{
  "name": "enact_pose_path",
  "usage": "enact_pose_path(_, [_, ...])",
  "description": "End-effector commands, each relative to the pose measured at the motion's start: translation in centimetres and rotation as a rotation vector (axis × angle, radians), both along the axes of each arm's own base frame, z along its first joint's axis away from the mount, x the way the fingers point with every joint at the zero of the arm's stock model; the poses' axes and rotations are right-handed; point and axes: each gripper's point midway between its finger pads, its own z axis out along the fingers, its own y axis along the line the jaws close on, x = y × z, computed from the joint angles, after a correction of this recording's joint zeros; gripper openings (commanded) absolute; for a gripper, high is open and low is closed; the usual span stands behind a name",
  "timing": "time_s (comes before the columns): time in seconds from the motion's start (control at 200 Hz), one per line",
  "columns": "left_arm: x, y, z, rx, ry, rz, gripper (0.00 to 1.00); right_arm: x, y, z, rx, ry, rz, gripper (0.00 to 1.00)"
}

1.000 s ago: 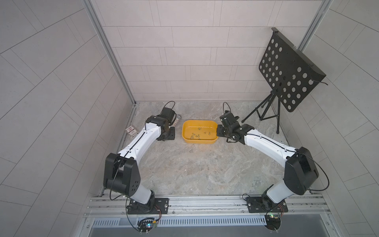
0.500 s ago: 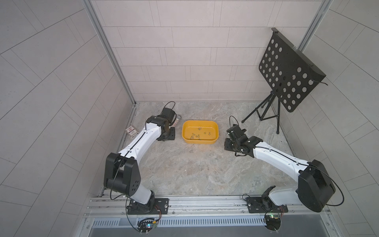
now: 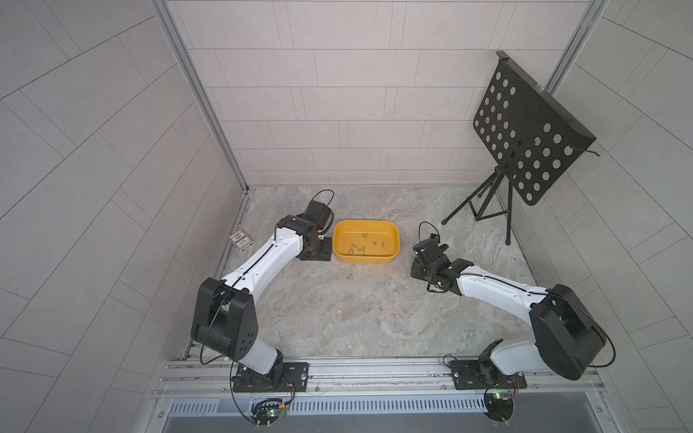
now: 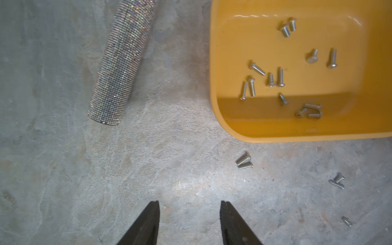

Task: Put the screws on the desktop into the storage box
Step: Pick up the screw from the center of the board.

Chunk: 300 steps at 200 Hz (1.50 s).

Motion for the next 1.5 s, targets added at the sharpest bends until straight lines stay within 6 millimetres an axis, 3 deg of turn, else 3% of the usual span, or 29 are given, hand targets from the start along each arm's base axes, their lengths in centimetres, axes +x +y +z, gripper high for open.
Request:
enact_pose_path(0.0, [-1.2, -0.9, -0.8, 0.023, 0.013, -0.039, 0.54, 1.0, -0.1, 0.1, 0.008, -0.045, -0.035, 0.37])
enact_pose_path(0.4, [-1.7, -5.4, -4.2, 0.056, -0.028, -0.043, 0.55, 0.6, -1.2, -0.3, 0.062, -0.060, -0.072, 0.38])
enact_pose_path(0.635, [-0.9, -7.1, -5.8, 0.074, -0.047, -0.052, 0.48, 0.6, -1.2, -0.4, 0.091, -0.061, -0.072, 0.38])
enact_pose_path(0.995, [-0.3, -8.3, -7.9, 0.075, -0.047, -0.053, 0.45, 0.6, -1.1, -0.6, 0.110, -0.058, -0.070, 0.38])
enact_pose_path(1.496, [-0.8, -8.6, -10.6, 0.093, 0.007, -0.071, 0.44, 0.6, -1.0, -0.9, 0.114, -0.048, -0.066, 0.38])
